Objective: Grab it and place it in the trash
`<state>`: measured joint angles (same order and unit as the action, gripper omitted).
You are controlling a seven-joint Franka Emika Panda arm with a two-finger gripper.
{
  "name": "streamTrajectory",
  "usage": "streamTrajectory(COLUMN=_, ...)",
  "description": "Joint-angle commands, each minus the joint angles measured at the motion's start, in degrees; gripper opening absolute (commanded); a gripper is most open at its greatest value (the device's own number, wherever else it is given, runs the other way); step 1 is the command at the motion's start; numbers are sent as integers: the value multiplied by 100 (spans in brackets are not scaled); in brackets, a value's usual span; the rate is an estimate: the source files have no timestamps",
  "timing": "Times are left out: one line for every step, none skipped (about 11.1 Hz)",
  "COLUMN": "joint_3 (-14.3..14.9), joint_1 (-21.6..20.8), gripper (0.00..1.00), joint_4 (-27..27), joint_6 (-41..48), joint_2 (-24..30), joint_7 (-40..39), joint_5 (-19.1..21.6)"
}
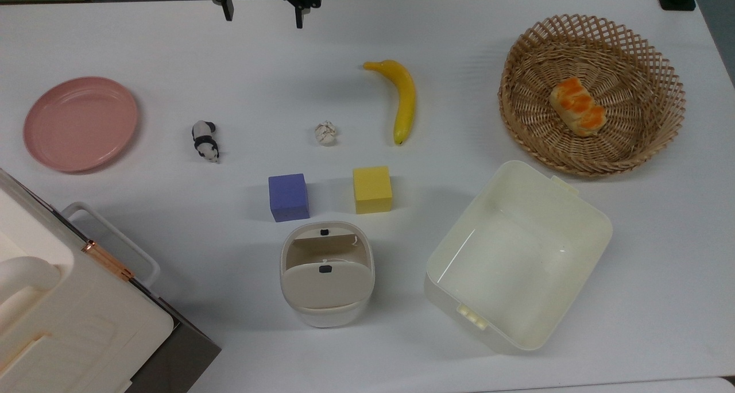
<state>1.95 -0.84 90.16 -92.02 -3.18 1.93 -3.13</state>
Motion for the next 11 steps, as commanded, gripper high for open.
streamTrajectory(joint_3=33, joint_1=-30, gripper=100, joint_4=45, joint_6=70, joint_2=90, joint_7=88, joint_5=93)
streamTrajectory(joint_3=33, joint_1=-39, gripper=100, joint_4=141, joint_6=61, joint_2=125, joint_7=88, joint_5=128)
streamTrajectory(joint_3=25, joint_1=-57, gripper=100, joint_4=299, joint_6=9, joint_2=221, joint_7=88, joint_5=207)
streamTrajectory(joint_3=16, joint_1=-92, gripper=100, joint_4=509, joint_6=-235, joint_2=274, joint_7=97, joint_5=277)
streamTrajectory(joint_3=16, joint_1=-92, gripper=100, joint_4=763, joint_6=-516, joint_2=370, joint_7=106, joint_5=365)
streamTrajectory(joint_3=7, joint_1=-101, gripper=100, joint_4=957, joint_6=-728, joint_2=423, joint_7=106, joint_5=427)
streamTrajectory(joint_3=-19, joint_1=-109, gripper=100, joint_4=1133, joint_6=-939, joint_2=424, joint_7=106, joint_5=471)
streamTrajectory(joint_3=-37, joint_1=-118, gripper=100, joint_4=1353, joint_6=-1228, joint_2=424, joint_7=97, joint_5=489)
streamTrajectory(joint_3=-54, joint_1=-136, gripper=100, joint_4=1598, joint_6=-1562, joint_2=389, joint_7=97, joint_5=489)
streamTrajectory(joint_3=-63, joint_1=-310, gripper=100, joint_4=1810, joint_6=-1913, joint_2=328, joint_7=88, joint_5=489)
streamTrajectory(joint_3=-63, joint_1=-416, gripper=100, joint_4=1977, joint_6=-2178, joint_2=188, joint_7=97, joint_5=480)
